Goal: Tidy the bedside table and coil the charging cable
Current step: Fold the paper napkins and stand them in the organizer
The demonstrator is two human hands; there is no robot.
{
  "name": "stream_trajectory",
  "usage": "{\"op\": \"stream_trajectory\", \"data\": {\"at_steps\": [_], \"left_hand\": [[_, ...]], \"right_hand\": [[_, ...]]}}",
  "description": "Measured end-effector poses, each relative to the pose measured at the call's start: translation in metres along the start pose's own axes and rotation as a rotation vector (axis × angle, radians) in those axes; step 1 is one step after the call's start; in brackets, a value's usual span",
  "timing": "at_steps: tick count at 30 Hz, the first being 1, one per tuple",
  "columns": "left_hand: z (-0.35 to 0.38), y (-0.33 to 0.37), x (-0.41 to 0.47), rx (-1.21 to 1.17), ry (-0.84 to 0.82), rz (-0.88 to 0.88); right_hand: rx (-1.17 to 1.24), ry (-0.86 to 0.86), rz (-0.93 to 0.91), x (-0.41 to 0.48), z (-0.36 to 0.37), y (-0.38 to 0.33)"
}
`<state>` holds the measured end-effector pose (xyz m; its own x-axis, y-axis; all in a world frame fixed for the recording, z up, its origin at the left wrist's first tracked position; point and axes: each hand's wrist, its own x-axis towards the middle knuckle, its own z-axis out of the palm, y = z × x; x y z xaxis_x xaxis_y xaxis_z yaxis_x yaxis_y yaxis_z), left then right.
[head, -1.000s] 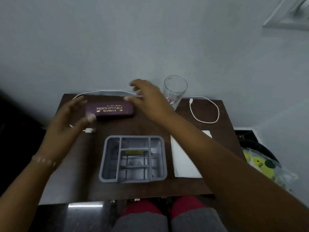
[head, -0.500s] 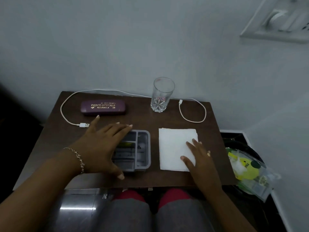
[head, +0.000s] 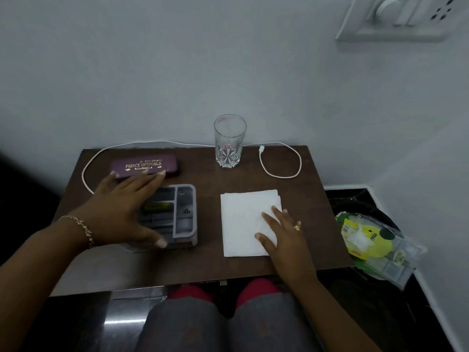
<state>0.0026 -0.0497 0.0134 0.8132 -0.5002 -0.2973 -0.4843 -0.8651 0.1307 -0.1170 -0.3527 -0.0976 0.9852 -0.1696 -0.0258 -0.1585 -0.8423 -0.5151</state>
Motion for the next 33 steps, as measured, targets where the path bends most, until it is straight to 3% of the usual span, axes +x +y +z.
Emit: {"op": "stream_trajectory", "data": {"at_steps": [5, 7, 13, 21, 23, 29, 33], "left_hand": [[0.0, 0.075, -0.015, -0.423, 0.462, 0.23], [0.014, 0.115, -0.017, -0.554, 0.434, 0.209], [0.073, 0.182, 0.013, -1.033, 0.181, -0.077], [0.102, 0.189, 0.031, -1.262, 0.151, -0.224], [0.104, 0.188, 0.031, -1.302, 0.217, -0.251], [0.107, 0.168, 0.039, -1.204, 0.613, -0.354], [0.11, 0.166, 0.044, -1.155, 0.642, -0.358]], "right_hand": [[0.325, 0.313, 0.112, 0.016, -0.014, 0.005], [0.339, 0.316, 0.167, 0.034, -0.022, 0.009], [0.205, 0.157, 0.206, 0.075, -0.026, 0.02], [0.298, 0.255, 0.077, 0.076, -0.024, 0.022], [0.33, 0.307, 0.028, 0.072, -0.024, 0.022], [0.454, 0.388, -0.058, 0.062, -0.027, 0.021], [0.422, 0.391, -0.066, 0.058, -0.028, 0.027]]}}
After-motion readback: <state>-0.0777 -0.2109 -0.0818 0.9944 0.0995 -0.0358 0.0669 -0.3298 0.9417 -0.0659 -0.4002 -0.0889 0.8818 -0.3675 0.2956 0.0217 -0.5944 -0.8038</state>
